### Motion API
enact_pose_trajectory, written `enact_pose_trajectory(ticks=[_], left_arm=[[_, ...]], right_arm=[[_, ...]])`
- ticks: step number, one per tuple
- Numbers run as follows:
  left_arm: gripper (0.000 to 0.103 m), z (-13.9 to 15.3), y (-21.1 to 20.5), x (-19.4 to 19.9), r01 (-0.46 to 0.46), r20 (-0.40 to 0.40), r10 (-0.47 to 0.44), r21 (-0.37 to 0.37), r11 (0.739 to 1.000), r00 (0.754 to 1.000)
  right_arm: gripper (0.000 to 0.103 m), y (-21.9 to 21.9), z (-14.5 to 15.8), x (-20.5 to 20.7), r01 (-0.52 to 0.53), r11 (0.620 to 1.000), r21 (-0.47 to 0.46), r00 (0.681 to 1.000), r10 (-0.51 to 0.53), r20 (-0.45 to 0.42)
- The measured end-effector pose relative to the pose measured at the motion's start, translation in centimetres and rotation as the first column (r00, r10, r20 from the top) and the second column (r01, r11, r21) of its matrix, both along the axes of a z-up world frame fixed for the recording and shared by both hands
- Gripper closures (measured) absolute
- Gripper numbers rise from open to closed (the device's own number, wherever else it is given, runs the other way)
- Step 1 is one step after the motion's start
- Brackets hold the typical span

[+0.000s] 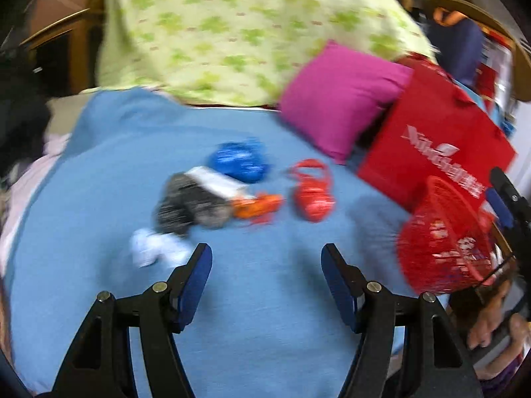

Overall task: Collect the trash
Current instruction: 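Return both tools over the blanket toward the remaining bags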

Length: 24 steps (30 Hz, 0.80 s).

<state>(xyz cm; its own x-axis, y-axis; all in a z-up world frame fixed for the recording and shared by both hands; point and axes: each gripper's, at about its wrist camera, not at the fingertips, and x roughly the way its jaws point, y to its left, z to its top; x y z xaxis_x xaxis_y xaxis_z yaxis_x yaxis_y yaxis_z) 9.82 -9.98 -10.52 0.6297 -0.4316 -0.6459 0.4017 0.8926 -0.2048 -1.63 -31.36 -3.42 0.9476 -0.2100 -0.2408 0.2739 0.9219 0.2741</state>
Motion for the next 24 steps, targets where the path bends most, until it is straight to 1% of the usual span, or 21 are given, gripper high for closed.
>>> enact_pose_trajectory(ticks=[3,7,12,14,18,21,24], left_arm=[[0.034,-1.2,3.1,0.5,-0.066,-0.008,0.066,-0.001,0.998,0.998],[0.034,-2.9,5.4,1.1,-0.103,-0.045,0.102,-0.019,0.995,0.994],[0.034,-4.9,7.0,1.9,-0.127,-0.063,0.125,-0.016,0.992,0.990],[0.034,-5.4,7.4,2.2,-0.132,-0.071,0.131,-0.020,0.991,0.989],[0.034,-6.6,8.1,3.3,-0.143,-0.089,0.141,-0.019,0.990,0.986],[0.034,-7.0,8.4,4.3,-0.152,-0.102,0.149,-0.021,0.988,0.984],[0.034,-7.3,8.4,5.1,-0.151,-0.103,0.148,-0.024,0.988,0.984]], right_arm=[[0.031,1.7,-0.9,2.1,-0.064,0.998,0.010,0.996,0.065,-0.056],[0.031,3.4,-2.5,4.8,-0.122,0.992,0.041,0.981,0.127,-0.148],[0.031,5.2,-4.4,7.4,-0.159,0.986,0.041,0.956,0.164,-0.243],[0.031,6.1,-5.3,8.4,-0.178,0.983,0.035,0.939,0.181,-0.293],[0.031,7.1,-6.7,9.8,-0.209,0.977,0.051,0.911,0.213,-0.354],[0.031,7.3,-7.8,10.9,-0.210,0.974,0.080,0.889,0.225,-0.398],[0.031,7.0,-8.8,11.8,-0.199,0.971,0.130,0.871,0.236,-0.431]])
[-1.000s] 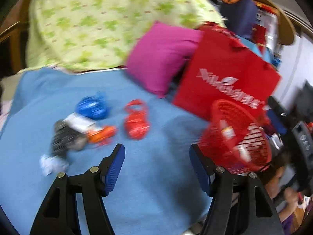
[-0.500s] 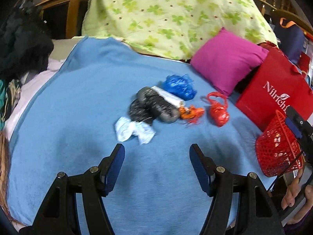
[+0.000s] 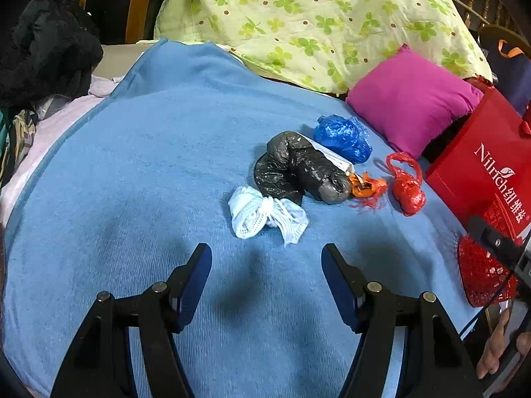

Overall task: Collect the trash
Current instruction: 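Grasp the light blue cloth with left tool while right tool grasps the red plastic bag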

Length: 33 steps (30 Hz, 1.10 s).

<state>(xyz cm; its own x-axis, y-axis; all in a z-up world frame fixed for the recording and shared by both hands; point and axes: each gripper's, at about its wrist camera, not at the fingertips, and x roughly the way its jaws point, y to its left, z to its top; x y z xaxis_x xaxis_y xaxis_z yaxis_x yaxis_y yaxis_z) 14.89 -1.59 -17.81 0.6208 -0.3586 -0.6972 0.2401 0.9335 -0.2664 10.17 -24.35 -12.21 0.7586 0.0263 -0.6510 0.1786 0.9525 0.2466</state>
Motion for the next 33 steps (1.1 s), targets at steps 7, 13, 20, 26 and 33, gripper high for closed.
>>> enact_pose_trajectory(ticks=[7,13,20,26,33], left_arm=[[0.034,-2.1,0.1,0.7,-0.010,-0.042,0.011,0.003,1.000,0.999],[0.034,-1.6,0.5,0.8,-0.013,-0.023,0.012,-0.015,1.000,1.000],[0.034,-1.9,0.4,1.8,-0.014,-0.053,0.011,-0.052,0.999,0.999],[0.034,-2.0,-0.3,4.1,0.008,-0.091,-0.018,-0.111,0.994,0.996],[0.034,-2.1,-1.7,7.5,0.052,-0.094,-0.064,-0.125,0.991,0.993]], right_arm=[[0.031,-0.7,-1.9,1.3,0.022,0.996,0.082,0.996,-0.014,-0.089],[0.031,-1.9,-2.2,2.7,0.075,0.992,0.106,0.992,-0.063,-0.114],[0.031,-5.2,-1.9,6.7,0.167,0.983,0.082,0.979,-0.155,-0.136],[0.031,-8.1,-3.0,10.0,0.203,0.972,0.121,0.970,-0.183,-0.159],[0.037,-9.0,-4.0,11.6,0.214,0.965,0.149,0.966,-0.187,-0.176]])
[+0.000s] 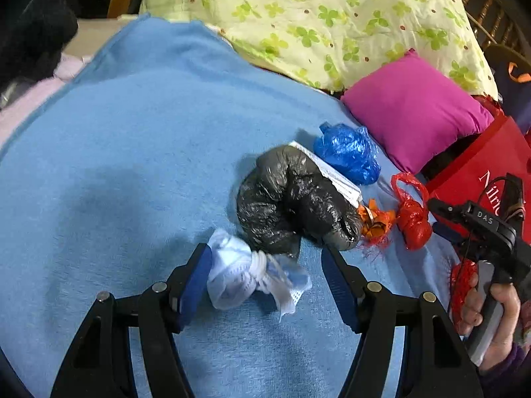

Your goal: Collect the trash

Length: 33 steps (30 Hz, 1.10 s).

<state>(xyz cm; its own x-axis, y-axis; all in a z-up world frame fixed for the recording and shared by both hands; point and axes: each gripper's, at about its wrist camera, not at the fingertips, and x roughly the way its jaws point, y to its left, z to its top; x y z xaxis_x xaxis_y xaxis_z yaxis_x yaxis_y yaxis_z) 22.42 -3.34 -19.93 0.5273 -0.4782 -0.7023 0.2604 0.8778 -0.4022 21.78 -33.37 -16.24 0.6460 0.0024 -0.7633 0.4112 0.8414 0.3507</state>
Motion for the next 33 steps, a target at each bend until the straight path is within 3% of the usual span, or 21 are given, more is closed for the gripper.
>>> enact_pose_trajectory(ticks=[4,11,19,22,25,28,30,32,33], left_arm=[[0.034,-0.3,-0.7,-0.3,0.029,0.006,-0.029,0.026,0.999,1.000],[0.063,-0.6,-0.6,-0.5,0.030,0.011,-0.031,0.054,0.998,0.999],[0.088,0.2,0.8,-1.1,0.025,0.017,-0.025,-0.003,1.000,1.000],[0.088,0.8,1.3,-1.5,0.027,0.027,-0.026,-0.017,0.999,0.999],[0.087,1.3,1.8,-1.8,0.001,0.046,-0.002,0.015,1.000,0.999],[0.080,1.0,2.0,-1.1,-0.009,0.022,0.009,0.001,1.000,1.000],[0.052,0.6,1.7,-0.7,-0.013,0.009,0.013,0.003,1.000,1.000],[0.040,0.3,1.0,-0.4,-0.017,0.013,0.016,0.014,1.000,1.000],[0.040,0.1,0.7,-0.2,-0.008,0.012,0.008,0.022,1.000,1.000]], right_arm=[[0.045,0.2,-1.4,1.4,-0.011,1.000,0.000,0.998,0.011,-0.066],[0.056,0.8,-1.7,1.3,-0.037,0.999,0.020,0.998,0.038,-0.051],[0.057,2.3,-0.2,-1.1,-0.067,0.997,0.032,0.998,0.067,-0.002],[0.057,2.9,0.5,-2.2,-0.085,0.996,0.035,0.996,0.085,0.018],[0.057,3.6,0.5,-2.6,-0.109,0.993,0.045,0.994,0.108,0.014],[0.057,3.8,-0.3,-2.1,-0.121,0.992,0.046,0.992,0.122,-0.027],[0.057,3.8,-1.0,-1.8,-0.122,0.990,0.073,0.991,0.126,-0.049],[0.057,3.8,-1.3,-1.6,-0.121,0.989,0.079,0.990,0.126,-0.064],[0.057,3.8,-1.3,-1.5,-0.124,0.989,0.074,0.989,0.129,-0.065]])
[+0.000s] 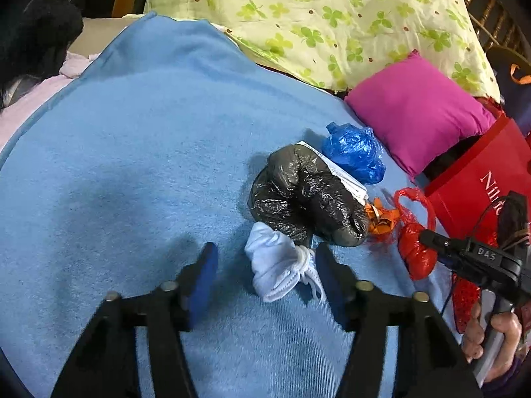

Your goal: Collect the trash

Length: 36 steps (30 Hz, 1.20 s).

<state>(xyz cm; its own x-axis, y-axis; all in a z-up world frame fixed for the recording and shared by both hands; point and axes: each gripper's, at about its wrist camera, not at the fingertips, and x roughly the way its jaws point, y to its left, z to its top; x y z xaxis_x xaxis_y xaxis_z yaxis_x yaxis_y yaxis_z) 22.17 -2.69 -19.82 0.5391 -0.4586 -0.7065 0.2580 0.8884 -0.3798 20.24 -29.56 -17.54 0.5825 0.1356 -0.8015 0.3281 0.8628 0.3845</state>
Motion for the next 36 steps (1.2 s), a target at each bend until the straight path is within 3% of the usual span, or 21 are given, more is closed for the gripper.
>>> enact_pose_trajectory(ticks=[5,7,9,16,18,21,26,30,32,34,36], left_arm=[[0.040,-1.6,-1.3,0.0,0.062,-0.064,-0.063,-0.013,0.998,0.996],[0.041,-1.5,-1.5,-0.3,0.061,-0.043,-0.061,-0.002,0.998,0.997],[0.060,-1.4,-1.4,-0.5,0.072,-0.038,-0.073,-0.021,0.997,0.997],[0.069,-0.1,-1.3,-1.4,0.083,0.021,-0.082,-0.025,0.996,0.996],[0.088,0.4,-1.4,-1.5,0.091,0.035,-0.090,-0.026,0.995,0.995],[0.088,1.0,-1.2,-2.0,0.109,0.041,-0.107,-0.051,0.993,0.993],[0.088,1.8,-1.1,-2.6,0.127,0.067,-0.125,-0.025,0.992,0.990],[0.086,1.4,-1.6,-2.6,0.218,0.008,-0.218,-0.061,0.974,0.976],[0.084,1.1,-2.3,-3.0,0.306,-0.036,-0.310,-0.095,0.947,0.950],[0.075,1.0,-3.0,-3.9,0.354,-0.047,-0.357,-0.072,0.933,0.933],[0.042,1.1,-3.6,-4.6,0.370,-0.032,-0.370,-0.002,0.929,0.928]], right_arm=[[0.057,0.2,0.0,0.0,-0.010,1.000,-0.009,1.000,0.010,-0.004],[0.057,0.1,-0.1,0.0,-0.007,1.000,-0.005,1.000,0.007,-0.004],[0.057,0.1,-0.1,-0.1,-0.008,1.000,-0.007,1.000,0.008,-0.004],[0.057,0.5,0.3,-0.2,-0.023,1.000,-0.022,1.000,0.023,0.016],[0.057,0.7,0.6,-0.2,-0.029,0.999,-0.026,0.999,0.030,0.026],[0.057,1.0,0.9,-0.2,-0.038,0.999,-0.025,0.998,0.039,0.042],[0.057,1.4,0.6,0.0,-0.058,0.998,-0.018,0.998,0.058,0.024],[0.057,1.5,0.3,0.1,-0.062,0.998,-0.017,0.998,0.063,0.010],[0.057,1.4,0.3,0.0,-0.057,0.998,-0.015,0.998,0.057,0.008],[0.057,1.1,0.2,0.0,-0.051,0.999,-0.011,0.999,0.051,0.004],[0.057,0.9,0.1,-0.1,-0.046,0.999,-0.013,0.999,0.046,0.000]])
